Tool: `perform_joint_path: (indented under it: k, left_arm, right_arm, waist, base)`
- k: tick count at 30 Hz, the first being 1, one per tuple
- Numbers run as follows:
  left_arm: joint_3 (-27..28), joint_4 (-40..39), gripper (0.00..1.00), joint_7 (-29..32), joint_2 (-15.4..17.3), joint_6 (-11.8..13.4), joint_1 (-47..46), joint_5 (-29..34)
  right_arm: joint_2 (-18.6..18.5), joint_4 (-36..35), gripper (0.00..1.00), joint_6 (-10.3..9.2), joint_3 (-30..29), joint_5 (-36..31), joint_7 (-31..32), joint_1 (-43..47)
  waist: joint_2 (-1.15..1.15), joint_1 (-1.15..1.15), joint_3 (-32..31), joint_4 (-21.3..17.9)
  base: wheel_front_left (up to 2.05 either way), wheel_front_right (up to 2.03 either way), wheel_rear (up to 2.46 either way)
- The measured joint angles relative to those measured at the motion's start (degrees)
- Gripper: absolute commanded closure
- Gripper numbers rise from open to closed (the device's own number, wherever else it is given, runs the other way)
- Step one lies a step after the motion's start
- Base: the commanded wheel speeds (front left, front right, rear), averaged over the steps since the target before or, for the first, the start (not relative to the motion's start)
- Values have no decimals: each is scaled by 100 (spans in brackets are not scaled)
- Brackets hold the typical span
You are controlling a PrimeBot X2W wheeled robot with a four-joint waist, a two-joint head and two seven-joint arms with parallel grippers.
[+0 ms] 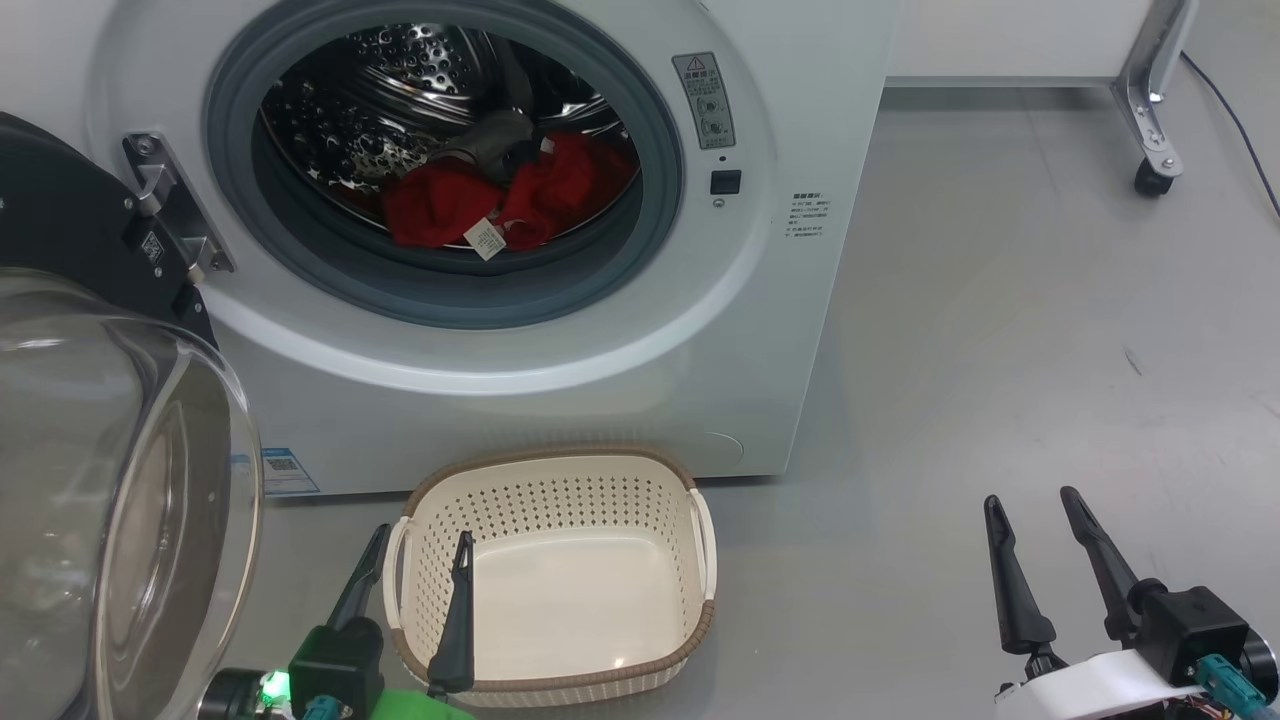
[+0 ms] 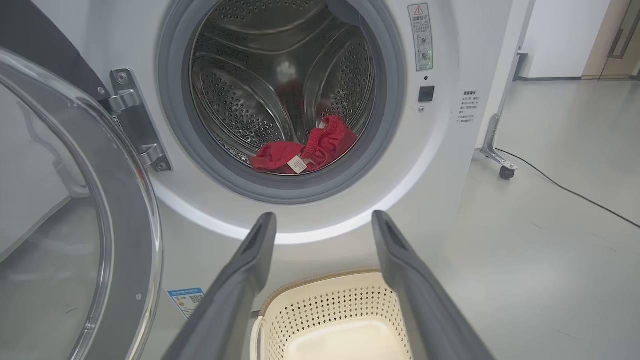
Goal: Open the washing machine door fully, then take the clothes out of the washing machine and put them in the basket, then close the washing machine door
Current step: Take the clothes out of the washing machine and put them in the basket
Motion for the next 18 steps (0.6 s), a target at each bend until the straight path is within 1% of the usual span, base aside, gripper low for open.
perform_joint_path:
  k: [4, 8, 13, 15, 18]
  left_arm:
    - [-64, -5, 0, 0, 0, 0, -45, -160]
    - [-244, 27, 0, 11, 5, 0, -320, -408]
    - [-482, 205, 0, 186, 5, 0, -751, -693]
    - [-576, 271, 0, 272, 4, 0, -937, -932]
    - [-614, 453, 0, 437, -1, 0, -1227, -981]
  right_arm:
    - [-2, -25, 0, 1, -16, 0, 0, -1]
    - [-8, -85, 0, 2, -18, 0, 0, -4]
    - [-59, -151, 0, 3, 23, 0, 0, -40]
    - [-114, -176, 0, 4, 25, 0, 0, -70]
    - [-166, -237, 0, 9, 26, 7, 0, -163]
  waist:
    - [0, 0, 71, 3]
    - [0, 0, 186, 4]
    - [0, 0, 388, -17]
    - [0, 0, 484, -33]
    - [0, 0, 645, -69]
  base:
    - [0, 0, 0]
    - [0, 0, 0]
    - [0, 0, 0]
    - [0, 0, 0]
    - [0, 0, 0]
